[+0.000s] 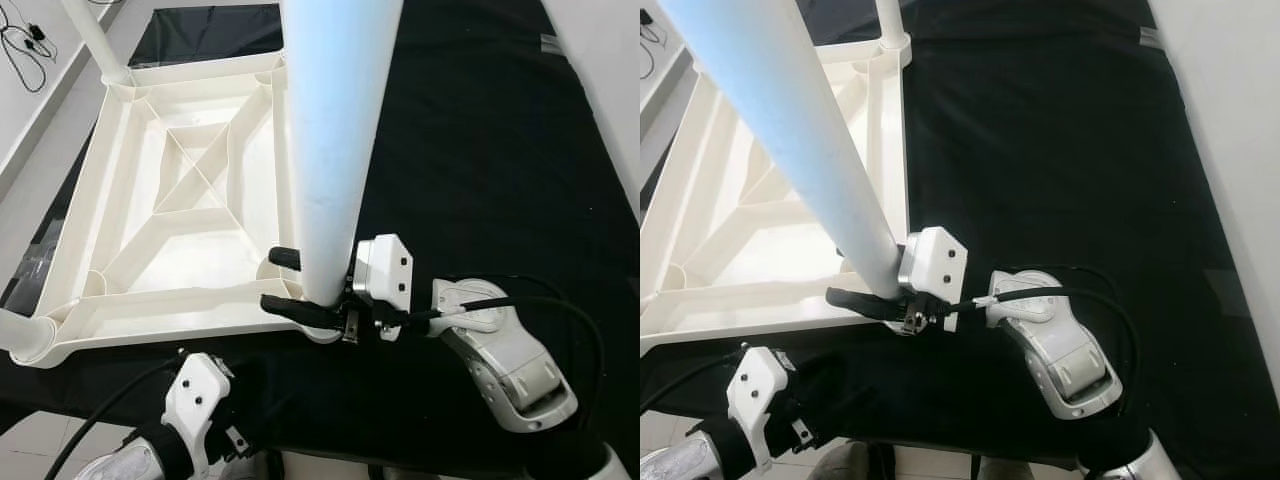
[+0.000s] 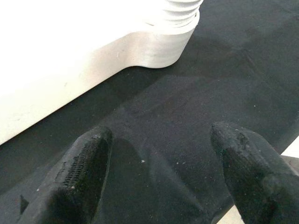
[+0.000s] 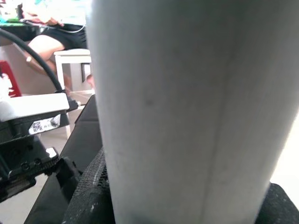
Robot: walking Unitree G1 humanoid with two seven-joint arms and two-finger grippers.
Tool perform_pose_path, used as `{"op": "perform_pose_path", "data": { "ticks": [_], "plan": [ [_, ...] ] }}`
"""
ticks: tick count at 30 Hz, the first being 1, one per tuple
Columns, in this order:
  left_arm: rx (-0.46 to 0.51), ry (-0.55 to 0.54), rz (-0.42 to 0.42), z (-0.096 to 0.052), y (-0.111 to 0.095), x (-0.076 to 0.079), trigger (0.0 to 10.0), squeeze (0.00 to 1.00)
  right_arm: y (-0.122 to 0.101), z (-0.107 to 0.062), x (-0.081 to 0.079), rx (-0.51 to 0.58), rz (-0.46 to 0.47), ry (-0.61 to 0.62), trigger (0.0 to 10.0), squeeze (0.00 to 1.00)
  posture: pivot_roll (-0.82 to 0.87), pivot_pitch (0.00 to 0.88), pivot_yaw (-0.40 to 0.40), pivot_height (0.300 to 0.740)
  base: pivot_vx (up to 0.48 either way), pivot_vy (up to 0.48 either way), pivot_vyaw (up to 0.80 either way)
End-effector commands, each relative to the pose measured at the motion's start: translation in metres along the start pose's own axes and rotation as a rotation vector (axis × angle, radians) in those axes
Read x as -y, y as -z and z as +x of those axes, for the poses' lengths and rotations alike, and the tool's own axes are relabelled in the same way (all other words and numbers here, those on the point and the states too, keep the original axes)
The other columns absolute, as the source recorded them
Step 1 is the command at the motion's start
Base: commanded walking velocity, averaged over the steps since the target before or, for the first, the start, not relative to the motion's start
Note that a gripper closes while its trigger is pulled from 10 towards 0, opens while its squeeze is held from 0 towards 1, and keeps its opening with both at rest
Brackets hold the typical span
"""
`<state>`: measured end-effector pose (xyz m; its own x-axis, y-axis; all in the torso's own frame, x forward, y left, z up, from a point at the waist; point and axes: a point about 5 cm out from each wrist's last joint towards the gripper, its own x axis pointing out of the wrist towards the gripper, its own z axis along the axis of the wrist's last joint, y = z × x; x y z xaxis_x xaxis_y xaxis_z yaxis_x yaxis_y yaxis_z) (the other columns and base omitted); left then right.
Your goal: Building children table
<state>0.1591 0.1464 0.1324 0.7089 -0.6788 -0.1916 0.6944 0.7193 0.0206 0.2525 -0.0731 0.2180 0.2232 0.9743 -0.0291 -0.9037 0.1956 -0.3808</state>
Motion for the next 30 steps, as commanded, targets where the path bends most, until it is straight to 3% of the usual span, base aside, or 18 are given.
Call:
{"op": "perform_pose_path", "data": {
  "ticks": [1,7,18,28,29,30],
  "plan": [
    [-0.021,-0.001,-0.02,-0.002,0.006,0.002,10.0,0.0,0.05,-0.008,-0.014,-0.246,0.193,-0.039,10.0,0.0,0.09,0.319,0.029,0.74,0.0,0.0,0.0],
    [-0.021,-0.002,-0.02,-0.002,0.006,0.001,10.0,0.0,0.05,-0.009,0.0,-0.223,0.357,0.022,10.0,0.0,0.09,0.315,0.026,0.74,0.0,0.0,0.0],
    [-0.023,0.002,-0.021,-0.002,0.006,0.002,10.0,0.0,0.058,-0.012,0.006,-0.264,0.416,0.041,10.0,0.0,0.09,0.31,0.025,0.74,0.0,0.0,0.0],
    [-0.022,0.001,-0.023,-0.002,0.007,0.004,10.0,0.0,0.065,-0.011,0.0,-0.288,0.444,0.105,10.0,0.0,0.09,0.31,0.022,0.74,0.0,0.0,0.0],
    [-0.023,0.0,-0.021,-0.002,0.007,0.004,10.0,0.0,0.07,-0.011,-0.003,-0.321,0.447,0.199,10.0,0.0,0.09,0.308,0.016,0.74,0.0,0.0,0.0],
    [-0.023,-0.006,-0.019,-0.002,0.007,0.004,10.0,0.0,0.081,-0.015,0.0,-0.436,0.411,0.545,10.0,0.0,0.09,0.304,-0.003,0.74,0.0,0.0,0.0]
  ]
}}
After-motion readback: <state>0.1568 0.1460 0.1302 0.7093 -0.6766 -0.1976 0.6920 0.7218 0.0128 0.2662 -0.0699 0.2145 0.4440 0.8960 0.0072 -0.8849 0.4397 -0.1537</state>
